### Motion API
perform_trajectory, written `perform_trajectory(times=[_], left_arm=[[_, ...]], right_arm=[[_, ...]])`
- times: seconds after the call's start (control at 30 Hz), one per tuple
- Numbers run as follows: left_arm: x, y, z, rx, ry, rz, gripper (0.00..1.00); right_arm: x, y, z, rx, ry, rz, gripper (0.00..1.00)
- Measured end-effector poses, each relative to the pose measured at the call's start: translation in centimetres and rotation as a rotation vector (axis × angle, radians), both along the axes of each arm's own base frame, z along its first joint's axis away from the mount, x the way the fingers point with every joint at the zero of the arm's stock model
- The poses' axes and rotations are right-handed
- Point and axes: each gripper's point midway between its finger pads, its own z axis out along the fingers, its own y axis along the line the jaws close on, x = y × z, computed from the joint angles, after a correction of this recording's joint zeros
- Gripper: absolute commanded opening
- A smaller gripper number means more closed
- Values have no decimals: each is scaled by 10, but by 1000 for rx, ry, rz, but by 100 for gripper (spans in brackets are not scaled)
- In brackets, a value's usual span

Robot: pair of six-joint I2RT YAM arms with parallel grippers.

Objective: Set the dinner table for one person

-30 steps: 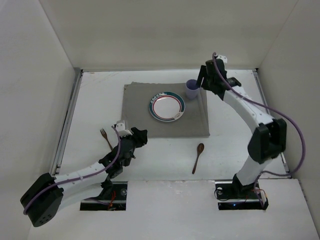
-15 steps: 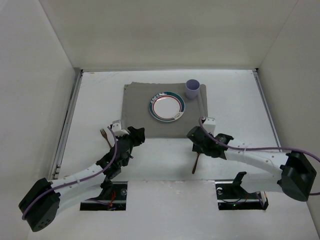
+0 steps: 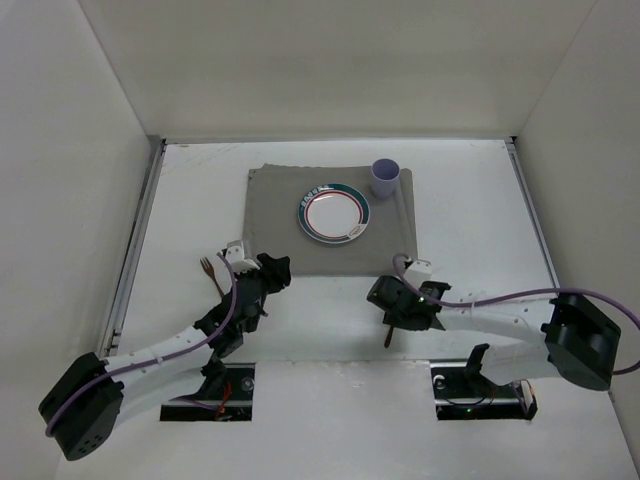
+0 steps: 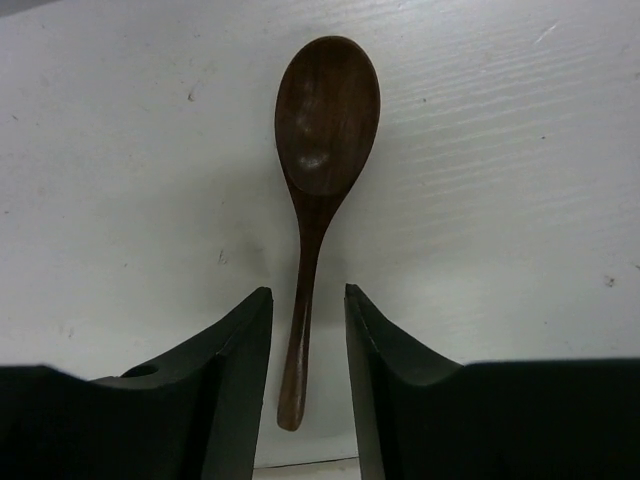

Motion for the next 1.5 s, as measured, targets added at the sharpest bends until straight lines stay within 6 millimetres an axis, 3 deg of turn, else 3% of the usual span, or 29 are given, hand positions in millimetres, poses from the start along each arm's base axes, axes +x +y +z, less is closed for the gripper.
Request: perform_trajectory(times=[0.33, 0.47, 0.57, 0.67, 0.8, 0.9, 1.07, 1.27, 1.5], left_arm=[[1, 1, -5, 11, 12, 4, 48], [1, 1, -5, 11, 12, 6, 48], [1, 1, -5, 12, 12, 5, 48], [1, 0, -5, 12, 12, 4, 48], [1, 0, -4, 7, 7, 4, 48], [1, 0, -4, 7, 8, 4, 48], [1, 1, -6, 8, 9, 6, 48], [1, 1, -6, 8, 8, 6, 48], [2, 1, -8, 13, 13, 6, 49]], right_arm=[[1, 6, -8, 34, -3, -25, 10], [1, 1, -2, 25, -15, -27, 9], [8, -2, 21, 17, -56, 4, 11], [35, 5, 53, 32, -122, 45, 12], [94, 9, 86, 31, -219, 73, 11], [136, 10, 90, 18, -238, 103, 11], [193, 11, 75, 0, -218, 158, 11], [226, 11, 44, -1, -161, 220, 12], [226, 14, 24, 0, -106, 262, 17]])
